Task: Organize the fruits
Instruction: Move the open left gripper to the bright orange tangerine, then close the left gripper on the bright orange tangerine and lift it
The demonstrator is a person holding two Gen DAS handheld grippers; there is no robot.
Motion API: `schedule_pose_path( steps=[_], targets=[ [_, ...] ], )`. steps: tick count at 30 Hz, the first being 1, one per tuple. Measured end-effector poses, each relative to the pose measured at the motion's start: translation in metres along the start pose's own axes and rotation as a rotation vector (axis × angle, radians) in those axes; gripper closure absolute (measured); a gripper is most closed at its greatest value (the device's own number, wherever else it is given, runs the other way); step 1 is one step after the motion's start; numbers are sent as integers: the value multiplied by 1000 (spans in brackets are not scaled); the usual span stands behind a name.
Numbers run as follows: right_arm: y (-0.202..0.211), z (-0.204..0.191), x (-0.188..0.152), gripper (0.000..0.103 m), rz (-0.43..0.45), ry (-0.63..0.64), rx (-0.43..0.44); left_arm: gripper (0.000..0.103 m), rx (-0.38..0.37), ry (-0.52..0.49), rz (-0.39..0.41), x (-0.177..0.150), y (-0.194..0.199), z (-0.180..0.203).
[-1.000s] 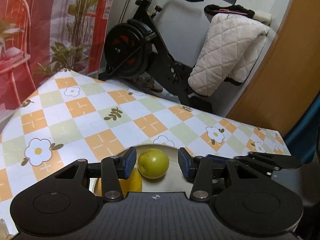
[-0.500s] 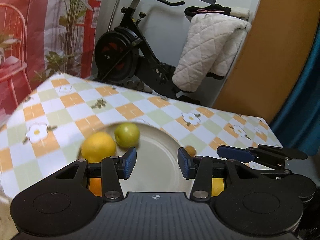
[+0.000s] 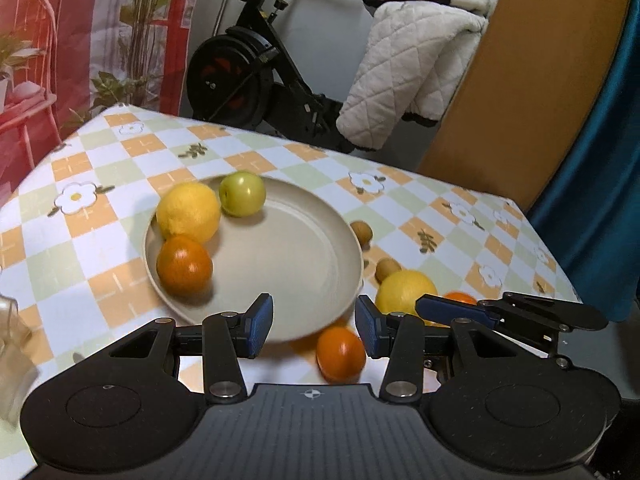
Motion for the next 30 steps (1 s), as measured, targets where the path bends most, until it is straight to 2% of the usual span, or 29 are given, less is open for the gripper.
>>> schedule_pose_path(
  steps=[14,30],
  targets=[
    [-21,-16,-18,66,-96,25,51,56,-67,25,-103,-18,-21,5],
    [-39,-23,-20,66,-117,38,63,56,-54,43,-144,-22,-43,3]
  ],
)
Point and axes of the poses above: each gripper's, at about its wrist camera, not at the fingertips, and y roughly against the way its jaws point, z to its right, x to its top, the point moved 3 cm from there along -y, roughly the way its jaws point, and after that the axes turned 11 degrees about -x, right-handed, at the moved point
